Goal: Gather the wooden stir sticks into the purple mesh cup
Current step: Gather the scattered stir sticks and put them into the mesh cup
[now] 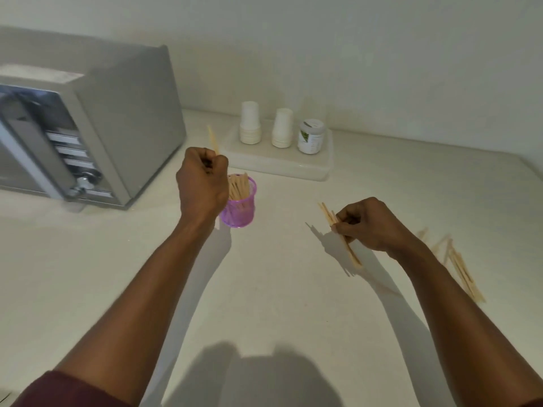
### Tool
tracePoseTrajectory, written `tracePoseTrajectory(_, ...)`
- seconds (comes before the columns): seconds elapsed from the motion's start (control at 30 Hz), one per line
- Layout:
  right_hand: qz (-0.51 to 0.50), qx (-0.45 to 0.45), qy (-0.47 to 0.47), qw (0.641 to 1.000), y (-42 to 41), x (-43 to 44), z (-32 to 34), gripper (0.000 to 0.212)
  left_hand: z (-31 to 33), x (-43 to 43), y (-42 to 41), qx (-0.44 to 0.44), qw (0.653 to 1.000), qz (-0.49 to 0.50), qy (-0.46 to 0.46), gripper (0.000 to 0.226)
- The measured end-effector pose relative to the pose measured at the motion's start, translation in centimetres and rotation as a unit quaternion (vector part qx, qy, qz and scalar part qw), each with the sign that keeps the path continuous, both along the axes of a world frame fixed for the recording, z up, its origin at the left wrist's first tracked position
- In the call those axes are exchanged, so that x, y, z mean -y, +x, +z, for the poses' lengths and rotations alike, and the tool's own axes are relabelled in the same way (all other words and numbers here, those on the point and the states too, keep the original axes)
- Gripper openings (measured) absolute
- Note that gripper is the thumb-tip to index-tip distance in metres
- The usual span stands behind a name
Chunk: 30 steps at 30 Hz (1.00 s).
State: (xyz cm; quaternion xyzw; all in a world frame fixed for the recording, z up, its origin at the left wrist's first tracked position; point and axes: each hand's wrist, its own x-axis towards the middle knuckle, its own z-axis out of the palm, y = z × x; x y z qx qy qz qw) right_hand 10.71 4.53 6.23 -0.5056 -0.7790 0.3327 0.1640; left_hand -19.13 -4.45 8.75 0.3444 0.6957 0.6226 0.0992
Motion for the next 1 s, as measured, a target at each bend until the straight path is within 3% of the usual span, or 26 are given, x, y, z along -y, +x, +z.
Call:
tracePoseTrajectory(0.17,-0.02,-0.127,-0.004,0.992,-4.3,-0.6,1.1,0.003,-1.6,-1.9,-0.7,-0.034,0.999,0.0,-0.004,0.009)
tracePoseTrajectory(0.27,-0.025,-0.208,0.016,0.978,-8.2,-1.1,2.2,0.004,-2.8,-3.0,-0.7,-0.074,0.996,0.021,-0.055,0.012)
tracePoseTrajectory(0.43,-0.036,-0.272,0.085,0.958,-13.7,-2.3,3.3,0.006,-5.4,-3.4,-0.7,-0.101,0.989,0.037,-0.103,0.01)
tracePoseTrajectory(0.67,-0.045,-0.311,0.142,0.939,-19.1,-3.7,2.8,0.01,-7.4,-3.0,0.1,-0.116,0.985,0.052,-0.113,0.012)
tracePoseTrajectory(0.87,-0.055,-0.313,0.168,0.933,-21.4,-3.2,0.8,0.011,-7.0,-2.2,0.2,-0.088,0.992,0.071,-0.061,0.023)
tracePoseTrajectory(1.0,-0.061,-0.288,0.2,0.935,-21.4,-2.8,-1.6,0.014,-6.4,-2.1,-0.6,-0.085,0.991,0.08,-0.069,0.015)
